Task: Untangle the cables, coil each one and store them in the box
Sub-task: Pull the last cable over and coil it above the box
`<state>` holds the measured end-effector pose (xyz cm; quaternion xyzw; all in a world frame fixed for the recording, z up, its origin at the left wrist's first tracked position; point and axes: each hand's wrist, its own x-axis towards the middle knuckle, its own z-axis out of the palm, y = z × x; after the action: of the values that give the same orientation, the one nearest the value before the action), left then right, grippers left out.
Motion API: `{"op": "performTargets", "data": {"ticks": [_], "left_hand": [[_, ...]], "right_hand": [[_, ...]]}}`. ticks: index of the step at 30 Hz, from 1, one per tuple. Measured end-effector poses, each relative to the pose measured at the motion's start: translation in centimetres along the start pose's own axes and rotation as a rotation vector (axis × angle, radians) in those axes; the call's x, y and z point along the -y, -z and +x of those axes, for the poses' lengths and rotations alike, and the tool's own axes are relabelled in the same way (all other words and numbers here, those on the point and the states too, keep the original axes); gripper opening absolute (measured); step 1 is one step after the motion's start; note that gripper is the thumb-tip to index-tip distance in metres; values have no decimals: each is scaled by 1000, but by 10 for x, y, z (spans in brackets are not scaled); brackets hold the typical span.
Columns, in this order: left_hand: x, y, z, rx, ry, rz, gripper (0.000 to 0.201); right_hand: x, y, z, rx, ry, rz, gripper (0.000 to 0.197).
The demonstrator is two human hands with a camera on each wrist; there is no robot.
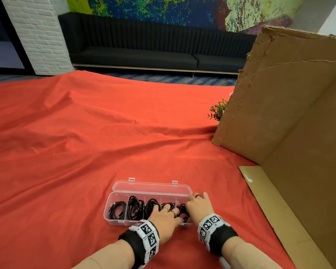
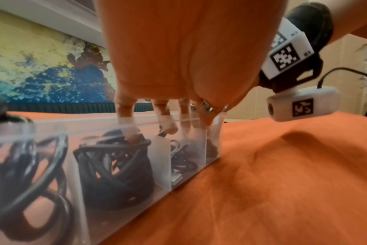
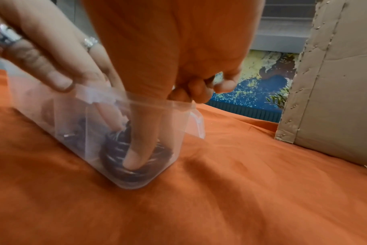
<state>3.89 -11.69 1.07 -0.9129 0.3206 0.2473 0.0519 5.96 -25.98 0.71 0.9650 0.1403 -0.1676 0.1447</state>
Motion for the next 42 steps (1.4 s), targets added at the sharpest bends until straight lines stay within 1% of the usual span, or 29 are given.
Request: {"op": "performTargets", "data": {"ticks": [2, 5, 7, 9, 11, 14, 16, 18, 21, 23, 24, 26, 28, 31, 34, 37, 39, 42], "left_hand": [[1, -1, 0, 1, -12, 22, 56], [1, 0, 1, -9, -19, 38, 51], [0, 0, 0, -10, -20, 44, 49], [-1, 0, -1, -5, -16, 44, 47], [-1, 1, 0, -4, -11, 41, 47], [0, 1, 0, 10, -9, 22, 50], [3, 2, 0, 30, -15, -9, 58], [6, 2, -2, 41, -21, -36, 62], [10, -1, -4, 51, -21, -51, 66], [10, -3, -4, 50, -15, -58, 68], [9, -3, -5, 45, -14, -62, 68], [6, -1, -8, 30, -14, -50, 66], [3, -1, -12, -9, -19, -24, 62], [1, -9, -17, -121, -41, -8, 58], [5, -15, -22, -160, -57, -63, 59], [12, -19, -27, -174, -28, -153, 56], [17, -22, -28, -190, -3, -196, 52], [22, -24, -27, -195, 13, -218, 47]], "right_hand": [[-3, 2, 2, 25, 7, 8, 28], [-11, 8, 4, 20, 7, 109, 47], [-14, 7, 4, 2, 23, 131, 55], [-14, 1, 2, 4, 51, 81, 52], [-12, -5, -1, 7, 58, 58, 42], [-9, -8, -1, 4, 71, 46, 37], [-9, -7, -1, -6, 63, 80, 38], [-10, -7, -2, -15, 55, 136, 45], [-12, -10, -3, -68, 70, 174, 53], [-10, -9, -2, -53, 95, 139, 51], [-9, -8, -1, -35, 104, 97, 47], [-6, -4, 1, 1, 105, 19, 38], [-6, -2, 3, 23, 111, -14, 36], [-5, -2, 6, 33, 107, -30, 33], [-3, -1, 10, 33, 95, -53, 30], [-4, -2, 10, 19, 104, -31, 34], [-4, -3, 8, -29, 96, 27, 38], [-5, -5, 5, -99, 105, 76, 52]]}}
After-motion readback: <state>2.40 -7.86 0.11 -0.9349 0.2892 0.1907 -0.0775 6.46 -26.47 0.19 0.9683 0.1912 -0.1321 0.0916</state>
